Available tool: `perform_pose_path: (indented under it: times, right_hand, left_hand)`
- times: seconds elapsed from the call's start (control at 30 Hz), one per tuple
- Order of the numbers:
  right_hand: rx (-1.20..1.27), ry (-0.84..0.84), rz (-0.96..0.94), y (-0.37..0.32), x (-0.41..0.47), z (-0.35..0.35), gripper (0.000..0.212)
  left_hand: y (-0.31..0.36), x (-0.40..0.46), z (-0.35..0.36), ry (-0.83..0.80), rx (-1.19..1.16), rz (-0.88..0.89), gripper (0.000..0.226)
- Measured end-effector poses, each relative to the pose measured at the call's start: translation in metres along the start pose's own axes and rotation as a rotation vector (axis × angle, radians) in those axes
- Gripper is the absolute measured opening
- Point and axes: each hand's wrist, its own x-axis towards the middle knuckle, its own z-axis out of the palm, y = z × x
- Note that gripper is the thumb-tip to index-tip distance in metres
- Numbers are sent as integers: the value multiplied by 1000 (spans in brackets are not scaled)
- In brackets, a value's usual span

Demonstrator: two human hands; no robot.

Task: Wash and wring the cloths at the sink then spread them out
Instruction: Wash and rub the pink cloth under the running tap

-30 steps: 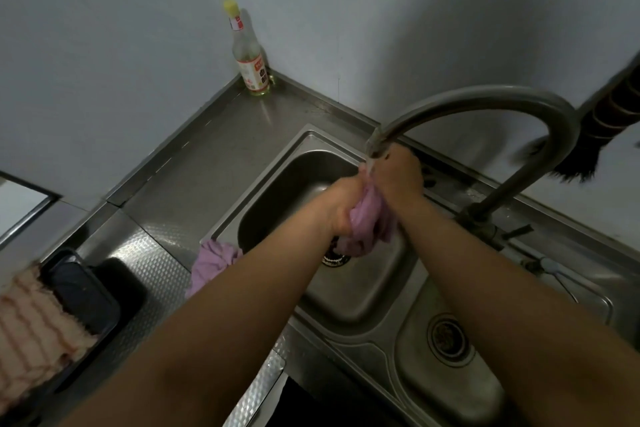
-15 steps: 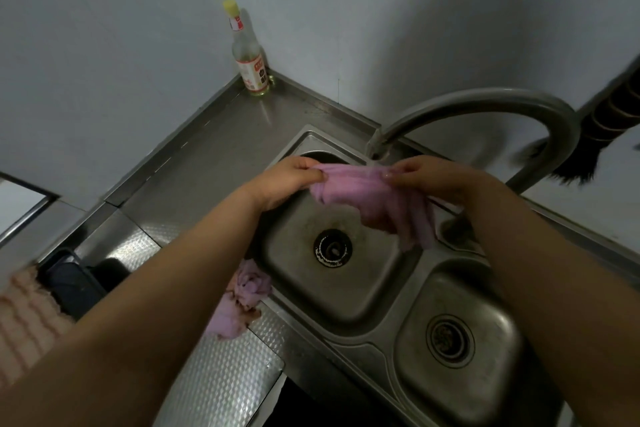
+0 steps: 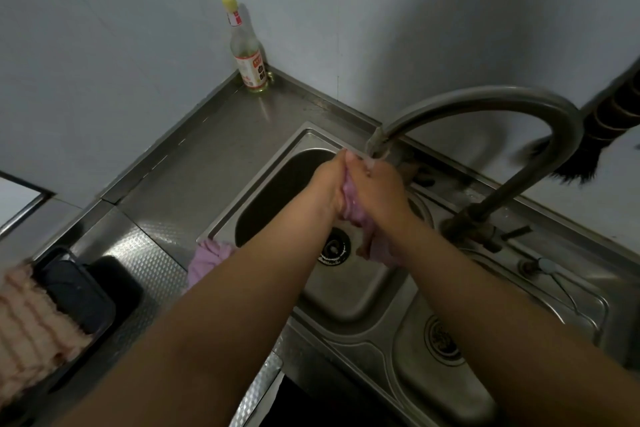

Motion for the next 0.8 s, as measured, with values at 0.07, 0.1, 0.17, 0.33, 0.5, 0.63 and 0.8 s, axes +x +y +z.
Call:
perform_pose_path:
  times: [0.07,0.1,0.17,0.33,0.5,0.63,0.8]
  right_hand:
    - [-213,83,-38,2,9,-5,38]
    - [-225,132,-26,5,17,-10,33]
    - [-204,147,-20,7,21,-13,27]
    - [-207,87,-32,4,3,10,44]
    - [-252,182,-24,2,13,3,39]
    - [-308,110,-85,0,4,10,50]
    - [-80,-13,-19,12,22,-24,33]
  left_hand:
    - [-11,-7,17,56,-50,46,34]
    - [-16,-9,26,58,-72,23,32]
    - [-17,-14,32,57,-170,-35,27]
    - [-6,-8,19,83,-176,-11,31]
    - [-8,-9,25,27,-173,-71,25]
    - [1,-5,7,-61,-179,-76,41]
    - [5,-10,-22,-414,204,-21,40]
